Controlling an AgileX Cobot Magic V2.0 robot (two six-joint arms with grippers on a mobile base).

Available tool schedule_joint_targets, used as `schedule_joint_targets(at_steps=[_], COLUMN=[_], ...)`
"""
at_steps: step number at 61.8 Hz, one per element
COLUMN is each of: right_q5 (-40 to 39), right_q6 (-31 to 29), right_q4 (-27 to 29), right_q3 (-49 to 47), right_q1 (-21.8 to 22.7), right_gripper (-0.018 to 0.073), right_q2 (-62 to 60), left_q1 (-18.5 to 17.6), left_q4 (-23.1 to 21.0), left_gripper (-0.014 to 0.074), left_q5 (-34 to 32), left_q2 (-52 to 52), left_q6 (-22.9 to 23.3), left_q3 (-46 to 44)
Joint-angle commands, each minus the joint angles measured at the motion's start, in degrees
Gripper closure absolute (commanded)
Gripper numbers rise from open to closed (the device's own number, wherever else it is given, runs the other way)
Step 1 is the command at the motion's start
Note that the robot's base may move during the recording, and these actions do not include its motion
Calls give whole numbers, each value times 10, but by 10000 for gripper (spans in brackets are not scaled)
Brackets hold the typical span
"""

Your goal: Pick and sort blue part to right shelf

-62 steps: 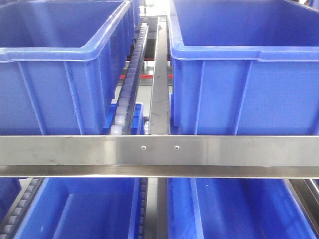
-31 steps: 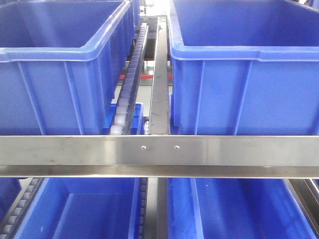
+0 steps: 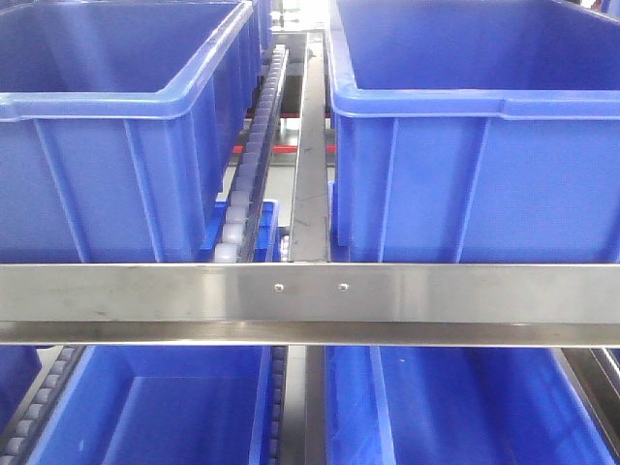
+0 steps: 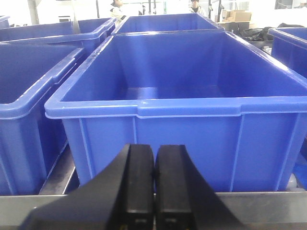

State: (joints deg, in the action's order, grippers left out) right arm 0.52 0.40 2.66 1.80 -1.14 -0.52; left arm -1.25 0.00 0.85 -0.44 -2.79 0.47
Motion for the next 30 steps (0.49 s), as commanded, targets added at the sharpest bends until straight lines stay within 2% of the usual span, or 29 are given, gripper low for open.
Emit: schedule_joint_targets(at_steps=[1, 30], right_q5=[-49, -49], right_q6=[-1, -1], right_q4=[-5, -5], right_q3=[-13, -13], right_q1=[3, 3], right_gripper=[504, 504], right_q2=[-14, -14], left_q1=[-3, -3], left_q4=[0, 0], left_gripper=[461, 461], left_q5=[-47, -47], left_q2=[-12, -12], left_q6=[6, 6], left_q3=[13, 13])
